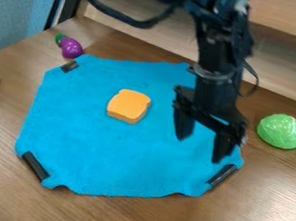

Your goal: Fold and cover the orange object from bottom right to top left

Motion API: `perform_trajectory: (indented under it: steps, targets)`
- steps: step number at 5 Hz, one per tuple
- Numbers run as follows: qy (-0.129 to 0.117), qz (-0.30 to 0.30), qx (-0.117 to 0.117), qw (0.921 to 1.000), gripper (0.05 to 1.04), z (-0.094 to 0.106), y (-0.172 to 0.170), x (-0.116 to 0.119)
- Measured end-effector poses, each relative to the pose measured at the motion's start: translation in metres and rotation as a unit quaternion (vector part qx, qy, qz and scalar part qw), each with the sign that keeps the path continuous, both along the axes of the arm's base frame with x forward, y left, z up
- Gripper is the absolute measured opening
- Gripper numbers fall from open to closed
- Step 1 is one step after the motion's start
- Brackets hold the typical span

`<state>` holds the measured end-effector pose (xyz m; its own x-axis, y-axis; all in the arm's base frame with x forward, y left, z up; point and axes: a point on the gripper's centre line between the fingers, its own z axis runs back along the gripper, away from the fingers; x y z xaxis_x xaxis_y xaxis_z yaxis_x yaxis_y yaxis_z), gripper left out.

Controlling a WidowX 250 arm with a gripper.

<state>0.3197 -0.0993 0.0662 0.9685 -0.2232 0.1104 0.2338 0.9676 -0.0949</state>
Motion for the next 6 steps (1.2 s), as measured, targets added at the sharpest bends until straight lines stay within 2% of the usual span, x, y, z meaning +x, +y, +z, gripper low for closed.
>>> perform_trajectory:
  steps: [1, 2, 3, 4, 5, 6]
  targets:
    - [0.017, -0.003, 0.013, 0.9998, 1.000, -0.016, -0.014, -0.004]
    - [0.009, 0.006, 0.026, 0.9996, 1.000, -0.027, -0.025, -0.003]
    - [0.009, 0.012, 0.033, 0.9993, 0.941, -0.036, -0.029, 0.000]
    - [0.007, 0.024, 0.038, 0.9990, 0.698, -0.040, -0.030, 0.002]
    - [0.002, 0.033, 0.037, 0.9988, 0.403, -0.041, -0.030, 0.004]
    - [0.003, 0.037, 0.036, 0.9987, 0.187, -0.041, -0.030, 0.004]
